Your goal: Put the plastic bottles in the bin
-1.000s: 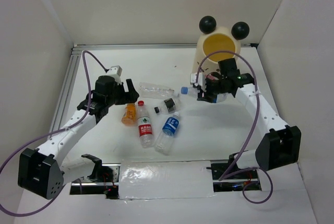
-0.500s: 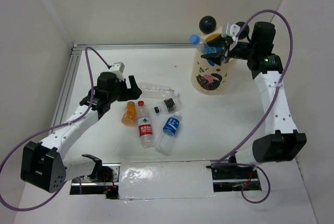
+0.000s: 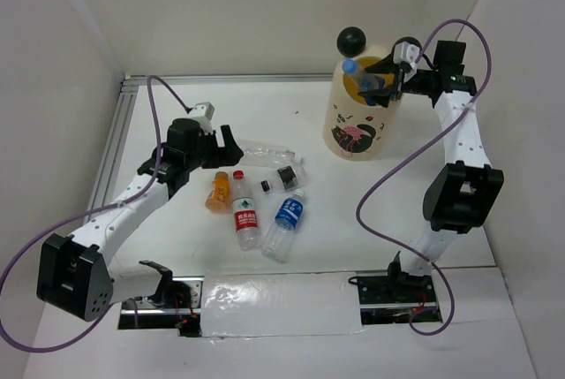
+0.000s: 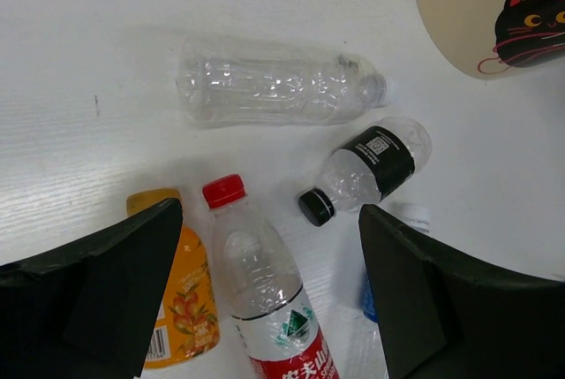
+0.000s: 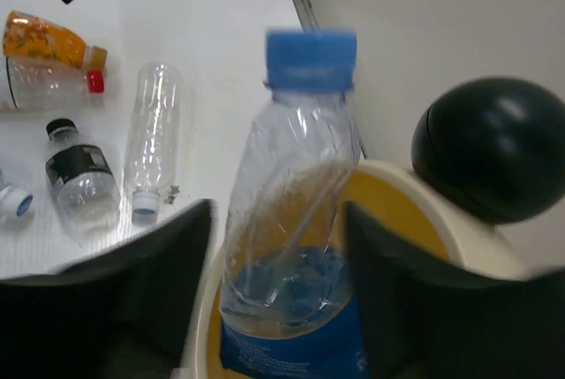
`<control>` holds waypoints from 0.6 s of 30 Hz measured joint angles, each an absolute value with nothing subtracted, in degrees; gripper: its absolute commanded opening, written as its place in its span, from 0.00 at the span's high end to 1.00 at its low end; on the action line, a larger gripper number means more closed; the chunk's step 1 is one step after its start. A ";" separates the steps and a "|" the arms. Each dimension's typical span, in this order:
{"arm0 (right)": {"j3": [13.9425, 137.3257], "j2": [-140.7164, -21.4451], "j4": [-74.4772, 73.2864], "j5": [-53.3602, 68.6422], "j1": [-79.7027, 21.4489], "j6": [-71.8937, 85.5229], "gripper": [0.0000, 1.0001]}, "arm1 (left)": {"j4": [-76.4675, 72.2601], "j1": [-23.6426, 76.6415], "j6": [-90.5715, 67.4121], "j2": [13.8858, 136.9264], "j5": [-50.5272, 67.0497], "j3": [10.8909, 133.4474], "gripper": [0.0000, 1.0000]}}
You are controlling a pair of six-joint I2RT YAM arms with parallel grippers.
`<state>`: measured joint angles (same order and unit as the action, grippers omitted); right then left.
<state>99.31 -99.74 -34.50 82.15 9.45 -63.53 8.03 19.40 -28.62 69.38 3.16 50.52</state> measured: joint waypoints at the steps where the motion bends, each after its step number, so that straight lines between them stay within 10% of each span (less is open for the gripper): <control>1: 99.31 -100.01 -35.75 82.26 9.98 -64.36 0.00 | 8.03 19.62 -28.60 69.93 3.20 51.00 0.05; 15: 99.33 -89.95 -38.61 76.34 6.87 -61.58 0.02 | 9.39 23.00 -17.56 85.62 2.13 63.86 0.05; 17: 99.24 -86.74 -38.70 72.69 3.38 -60.82 0.18 | 10.35 23.68 -14.57 88.27 0.40 66.65 0.08; 18: 99.20 -85.25 -38.72 70.96 1.30 -60.73 0.56 | 10.68 23.97 -13.19 89.21 -0.40 67.66 0.10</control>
<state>99.20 -85.25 -38.72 70.96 1.30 -60.73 10.68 23.97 -13.19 89.21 -0.40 67.66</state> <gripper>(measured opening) 0.879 0.933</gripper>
